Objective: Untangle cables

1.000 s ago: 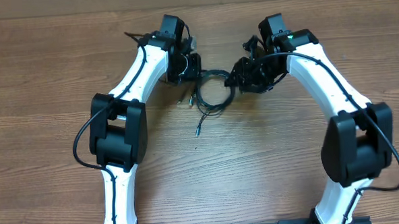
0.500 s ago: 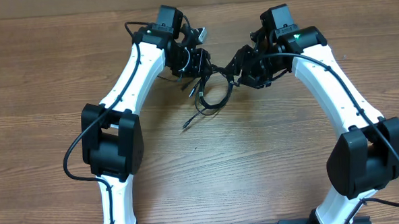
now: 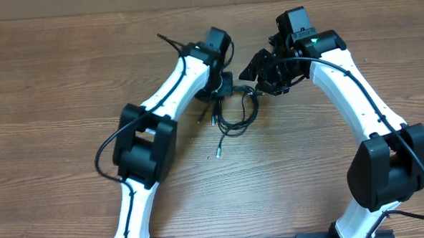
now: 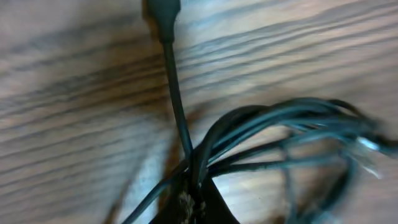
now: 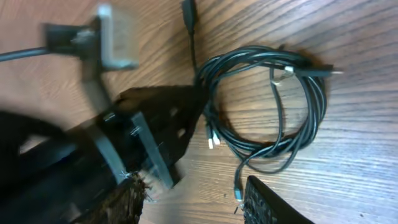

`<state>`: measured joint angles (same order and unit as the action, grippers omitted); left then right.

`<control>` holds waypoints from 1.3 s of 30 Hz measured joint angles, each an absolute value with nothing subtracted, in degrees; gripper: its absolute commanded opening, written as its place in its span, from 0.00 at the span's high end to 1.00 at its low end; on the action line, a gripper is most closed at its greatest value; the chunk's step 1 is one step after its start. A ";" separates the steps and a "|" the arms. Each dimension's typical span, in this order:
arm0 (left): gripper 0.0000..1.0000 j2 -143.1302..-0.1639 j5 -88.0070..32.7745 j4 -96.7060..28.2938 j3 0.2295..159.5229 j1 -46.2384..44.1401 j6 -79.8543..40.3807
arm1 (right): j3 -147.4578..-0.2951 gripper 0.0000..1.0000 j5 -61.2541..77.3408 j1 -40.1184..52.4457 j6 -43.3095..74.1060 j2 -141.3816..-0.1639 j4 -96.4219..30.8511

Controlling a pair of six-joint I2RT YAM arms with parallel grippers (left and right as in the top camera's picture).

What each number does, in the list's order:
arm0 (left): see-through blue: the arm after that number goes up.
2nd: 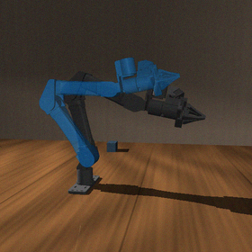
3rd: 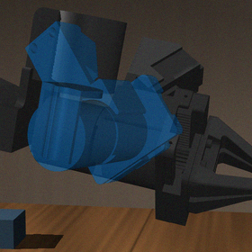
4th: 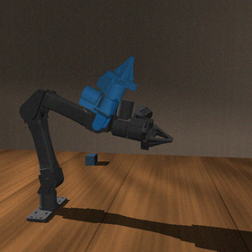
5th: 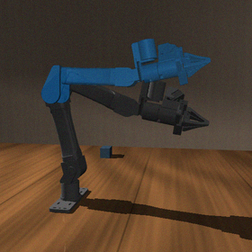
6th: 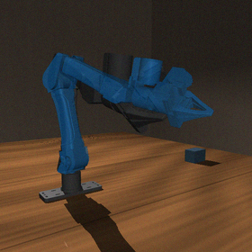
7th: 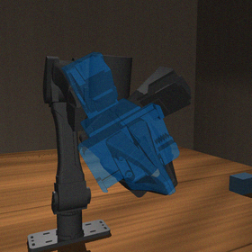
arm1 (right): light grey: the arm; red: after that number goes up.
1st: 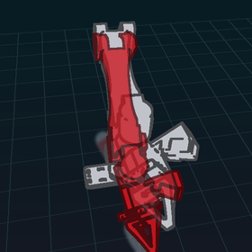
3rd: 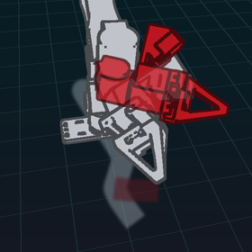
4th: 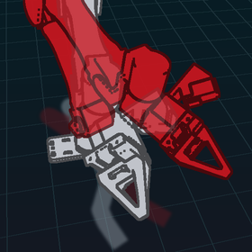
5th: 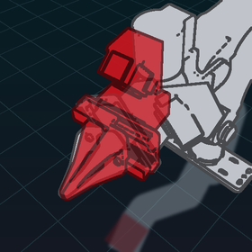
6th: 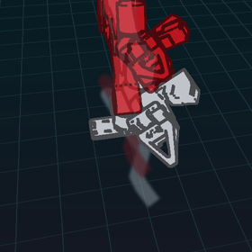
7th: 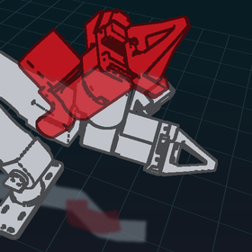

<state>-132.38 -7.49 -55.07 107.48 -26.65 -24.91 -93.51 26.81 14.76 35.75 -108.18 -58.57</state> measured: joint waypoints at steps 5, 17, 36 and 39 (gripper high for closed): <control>0.92 -134.08 -7.68 -55.31 108.12 -26.65 -29.34 | -93.51 0.49 26.02 14.76 34.76 -108.18 -59.88; 0.96 -136.22 -22.87 -54.04 109.60 -23.03 -22.94 | -93.51 0.42 25.52 12.51 33.23 -108.18 -61.28; 0.96 -123.52 -42.46 -57.87 109.86 -17.37 -13.82 | -89.41 0.49 26.74 15.77 44.21 -108.18 -49.04; 0.96 -123.52 -41.50 -58.24 109.86 -17.37 -15.11 | -89.41 0.50 26.57 15.75 45.93 -108.18 -48.53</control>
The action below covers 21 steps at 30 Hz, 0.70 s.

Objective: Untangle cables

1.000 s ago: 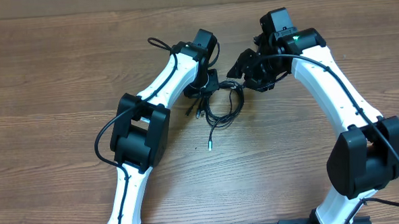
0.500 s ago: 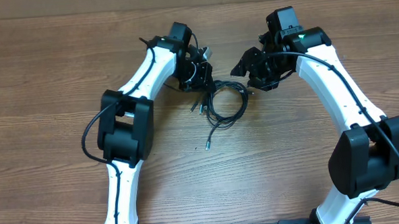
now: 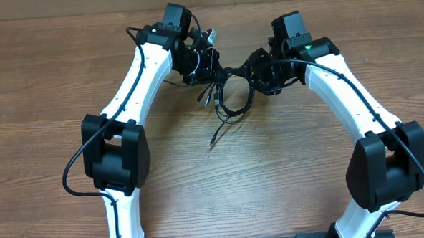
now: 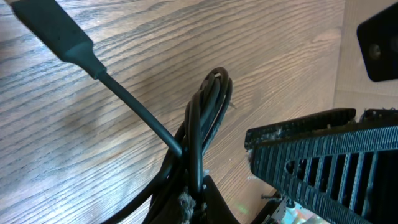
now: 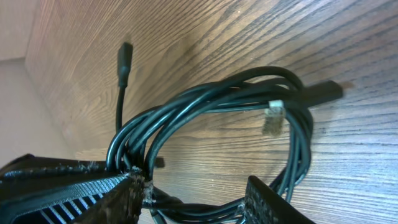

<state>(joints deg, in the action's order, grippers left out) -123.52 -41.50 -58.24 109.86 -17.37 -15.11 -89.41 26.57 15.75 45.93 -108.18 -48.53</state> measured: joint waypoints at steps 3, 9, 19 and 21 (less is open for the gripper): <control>0.96 -123.52 -41.30 -58.33 109.86 -17.37 -15.77 | -89.41 0.49 26.24 15.75 46.89 -108.18 -47.46; 0.95 -123.52 -41.15 -58.33 109.86 -17.82 -16.58 | -89.41 0.50 25.91 15.77 48.56 -108.49 -45.32; 0.96 -123.52 -40.18 -58.39 109.86 -18.37 -17.96 | -89.41 0.62 28.36 15.79 51.64 -114.45 -44.14; 0.96 -123.52 -39.83 -58.37 109.86 -18.39 -18.09 | -89.41 0.62 29.28 15.79 52.07 -115.70 -44.14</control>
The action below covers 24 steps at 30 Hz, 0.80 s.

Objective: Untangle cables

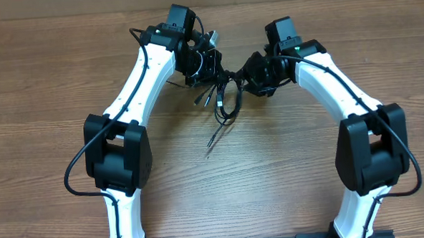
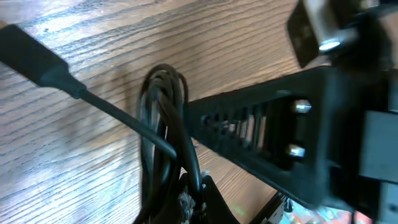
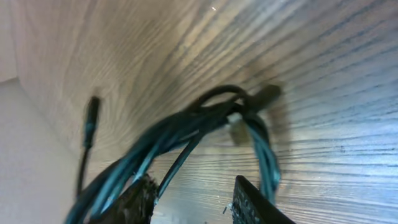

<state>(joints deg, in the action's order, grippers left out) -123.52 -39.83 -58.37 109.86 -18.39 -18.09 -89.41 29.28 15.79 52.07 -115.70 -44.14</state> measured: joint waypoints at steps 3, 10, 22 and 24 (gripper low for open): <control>0.95 -123.52 -39.79 -58.37 109.86 -18.39 -18.09 | -89.41 0.63 29.95 15.97 52.45 -116.88 -44.07; 0.96 -123.52 -39.35 -58.17 109.86 -18.37 -18.81 | -89.41 0.62 30.04 16.27 52.49 -117.21 -42.19; 0.96 -123.52 -38.94 -57.89 109.86 -18.35 -19.79 | -89.23 0.69 30.17 18.04 57.65 -119.37 -34.06; 0.96 -123.52 -38.81 -58.61 109.86 -18.31 -19.86 | -89.23 0.80 29.41 19.03 58.19 -120.22 -33.98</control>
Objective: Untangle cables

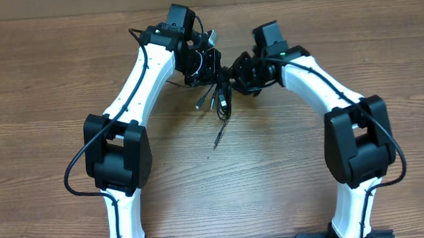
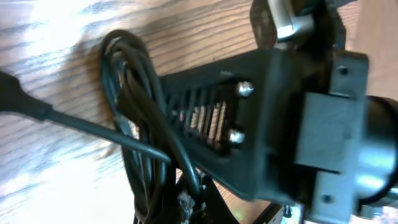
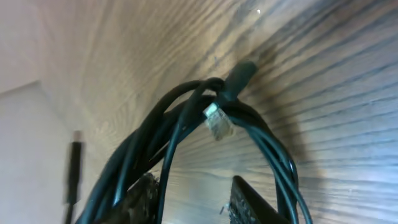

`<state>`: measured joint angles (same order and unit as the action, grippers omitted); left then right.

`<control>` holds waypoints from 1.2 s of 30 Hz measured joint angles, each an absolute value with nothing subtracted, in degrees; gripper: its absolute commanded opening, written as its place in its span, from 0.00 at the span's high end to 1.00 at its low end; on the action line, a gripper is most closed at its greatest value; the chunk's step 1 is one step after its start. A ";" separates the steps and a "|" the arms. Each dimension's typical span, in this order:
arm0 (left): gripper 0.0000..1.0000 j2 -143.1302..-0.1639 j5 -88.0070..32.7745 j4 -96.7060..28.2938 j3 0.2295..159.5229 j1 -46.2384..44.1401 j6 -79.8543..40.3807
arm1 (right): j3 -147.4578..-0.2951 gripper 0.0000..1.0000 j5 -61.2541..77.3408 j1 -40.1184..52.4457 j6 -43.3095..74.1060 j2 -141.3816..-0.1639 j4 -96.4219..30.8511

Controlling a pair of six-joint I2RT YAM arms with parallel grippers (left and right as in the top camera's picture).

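A tangle of black cables [image 1: 222,100] hangs between the two grippers at the back of the table, with one loose end [image 1: 216,139] trailing toward the front. My left gripper [image 1: 208,67] is shut on the bundle [image 2: 140,124], pinching the strands at its fingertips [image 2: 193,202]. My right gripper [image 1: 237,73] sits right beside it, and its finger [image 2: 249,124] fills the left wrist view. In the right wrist view the right gripper [image 3: 193,186] is open. The strands [image 3: 186,118] cross its left finger and one runs through the gap. A clear plug [image 3: 217,121] lies on the loop.
The wooden table [image 1: 53,83] spreads out on all sides. A black plug on its lead [image 2: 18,102] sticks out left of the bundle. A beige wall [image 3: 25,143] stands behind the table's far edge. The two arms nearly touch at the wrists.
My right gripper has moved left, closer to the left gripper and onto the bundle. The hanging loop looks narrower. The left arm has stayed put, still shut on the cables.
At first the bundle lay as a loop on the table, my left gripper shut on its edge and the right one open beside it. Then the left gripper held it further back and left. The right gripper has been nearer at each moment since, with strands now among its fingers.
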<state>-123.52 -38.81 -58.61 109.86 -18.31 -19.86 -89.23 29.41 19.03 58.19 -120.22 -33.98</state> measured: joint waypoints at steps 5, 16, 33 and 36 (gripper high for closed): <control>0.96 -123.52 -38.94 -60.03 109.86 -17.69 -19.97 | -89.23 0.96 28.51 19.92 57.34 -122.28 -36.58; 0.96 -123.55 -34.61 -67.81 109.89 -8.08 -11.81 | -89.21 0.96 35.64 10.48 38.13 -118.58 -45.30; 0.95 -123.55 -44.53 -69.25 109.89 -8.56 12.78 | -89.12 0.53 39.48 5.58 28.16 -98.28 -53.65; 0.96 -123.55 -48.51 -69.43 109.89 -8.67 14.66 | -89.12 0.52 37.65 6.31 28.08 -98.59 -53.74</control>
<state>-123.55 -48.51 -69.43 109.89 -8.67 14.66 -89.12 37.65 6.31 28.08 -98.59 -53.74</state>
